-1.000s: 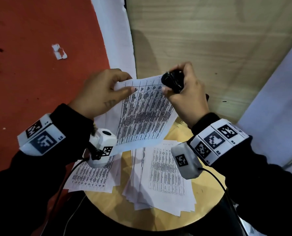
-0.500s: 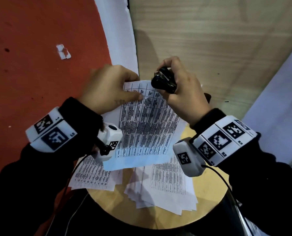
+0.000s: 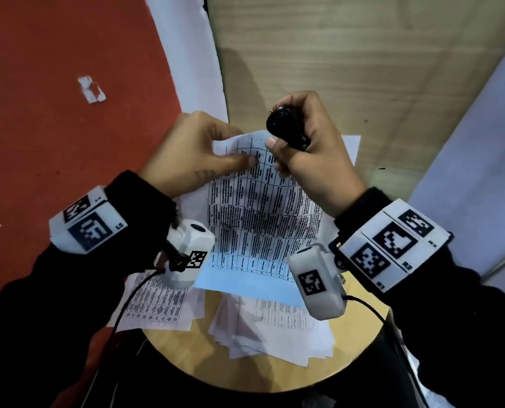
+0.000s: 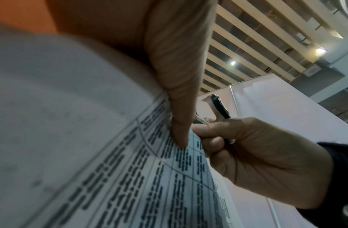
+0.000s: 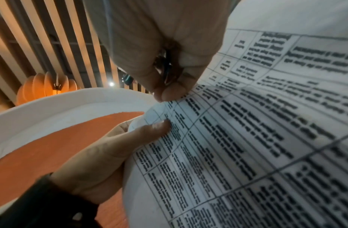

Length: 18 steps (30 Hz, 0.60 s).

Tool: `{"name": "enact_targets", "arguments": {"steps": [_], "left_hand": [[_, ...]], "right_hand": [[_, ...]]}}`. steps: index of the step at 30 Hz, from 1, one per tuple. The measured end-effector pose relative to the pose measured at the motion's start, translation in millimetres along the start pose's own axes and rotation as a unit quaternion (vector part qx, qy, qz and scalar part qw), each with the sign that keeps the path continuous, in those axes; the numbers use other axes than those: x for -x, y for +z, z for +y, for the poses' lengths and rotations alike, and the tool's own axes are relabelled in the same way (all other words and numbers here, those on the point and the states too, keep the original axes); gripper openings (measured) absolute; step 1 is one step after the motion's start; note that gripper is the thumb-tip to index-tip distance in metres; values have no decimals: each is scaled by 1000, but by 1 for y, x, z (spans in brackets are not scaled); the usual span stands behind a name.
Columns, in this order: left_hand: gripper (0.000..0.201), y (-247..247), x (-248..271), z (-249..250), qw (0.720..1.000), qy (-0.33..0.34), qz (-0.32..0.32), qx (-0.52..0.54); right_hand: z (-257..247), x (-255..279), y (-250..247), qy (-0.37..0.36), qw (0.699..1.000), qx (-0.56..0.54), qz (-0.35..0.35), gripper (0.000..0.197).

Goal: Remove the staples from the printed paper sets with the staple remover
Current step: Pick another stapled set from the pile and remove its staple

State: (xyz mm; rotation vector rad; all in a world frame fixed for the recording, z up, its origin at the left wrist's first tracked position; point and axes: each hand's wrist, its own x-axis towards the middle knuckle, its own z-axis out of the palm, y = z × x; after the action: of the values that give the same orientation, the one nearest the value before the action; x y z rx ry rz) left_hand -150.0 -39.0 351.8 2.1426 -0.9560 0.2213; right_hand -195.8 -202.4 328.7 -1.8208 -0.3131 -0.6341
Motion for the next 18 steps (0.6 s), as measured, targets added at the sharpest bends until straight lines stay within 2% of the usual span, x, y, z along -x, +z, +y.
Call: {"name": "enact_targets", "arguments": {"steps": [4,8,10,14,16,18], "left_hand": [[30,1,-3,6,1000,-17,14,-10],[33,-1,-3,7,998,-50,26,22],[36,-2,-1,8,997,-63,25,41],[34,0,1,10,993,-91,53,58],[30,1,1,10,993,-88,49,64],[14,1,1,11,995,-83,22,58]], "right_hand": [[-2,1,-10,-13,999,-35,15,41],[1,2,-21,-52,990,-46,122,35],[4,7,-23,-52,984,-69,154,36],[8,21,-15,20,982,-135,129,40],[6,26,-10,34,991,-81,102,38],[2,29,-3,12,997,51,59,44]]}}
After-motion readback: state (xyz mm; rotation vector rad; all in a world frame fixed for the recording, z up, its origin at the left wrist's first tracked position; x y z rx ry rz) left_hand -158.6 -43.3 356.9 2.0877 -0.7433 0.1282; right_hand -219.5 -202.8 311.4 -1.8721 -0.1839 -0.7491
